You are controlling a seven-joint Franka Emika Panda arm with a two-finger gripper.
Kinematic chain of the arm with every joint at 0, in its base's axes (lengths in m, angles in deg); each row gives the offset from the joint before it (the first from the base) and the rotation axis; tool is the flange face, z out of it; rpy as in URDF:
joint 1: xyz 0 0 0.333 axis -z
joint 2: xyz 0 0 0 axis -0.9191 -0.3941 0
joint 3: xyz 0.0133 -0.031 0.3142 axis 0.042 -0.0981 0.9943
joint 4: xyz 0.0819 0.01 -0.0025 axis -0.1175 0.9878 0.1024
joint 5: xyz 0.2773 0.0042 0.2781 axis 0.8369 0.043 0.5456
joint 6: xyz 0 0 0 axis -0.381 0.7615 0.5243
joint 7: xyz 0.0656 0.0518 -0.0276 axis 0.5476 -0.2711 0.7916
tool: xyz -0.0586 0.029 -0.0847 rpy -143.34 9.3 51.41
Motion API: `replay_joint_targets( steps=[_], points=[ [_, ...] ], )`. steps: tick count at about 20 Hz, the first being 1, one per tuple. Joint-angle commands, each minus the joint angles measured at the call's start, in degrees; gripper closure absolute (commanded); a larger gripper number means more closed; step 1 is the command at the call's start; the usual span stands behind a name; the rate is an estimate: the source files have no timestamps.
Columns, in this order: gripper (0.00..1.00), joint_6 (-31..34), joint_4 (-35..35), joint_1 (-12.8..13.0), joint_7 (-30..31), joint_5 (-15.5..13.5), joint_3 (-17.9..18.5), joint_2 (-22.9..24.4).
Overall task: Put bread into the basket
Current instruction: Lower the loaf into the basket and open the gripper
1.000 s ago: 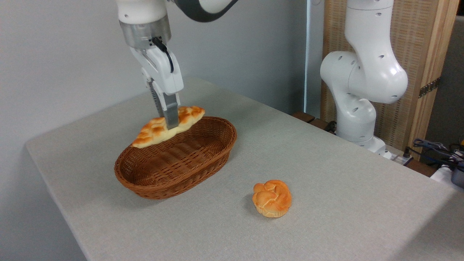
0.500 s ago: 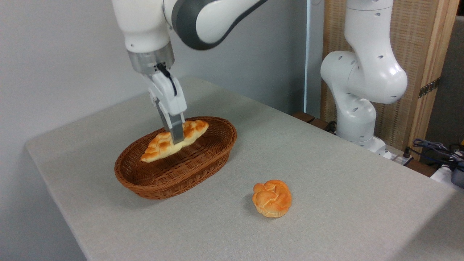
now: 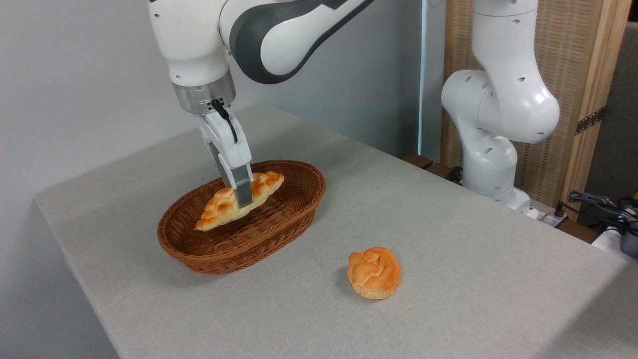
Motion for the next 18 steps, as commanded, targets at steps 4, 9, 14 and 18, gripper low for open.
replay_joint_targets(
  steps=[4,9,14,18],
  points=[
    [0.00,-0.39,0.03,0.41,0.15,-0.32,0.41,0.29],
    [0.00,-0.30,-0.06,0.41,0.15,-0.32,0.41,0.29],
    [0.00,-0.21,-0.33,0.41,0.15,-0.32,0.58,0.46],
    [0.00,-0.21,-0.76,0.32,0.06,-0.32,0.76,0.46]
  ],
)
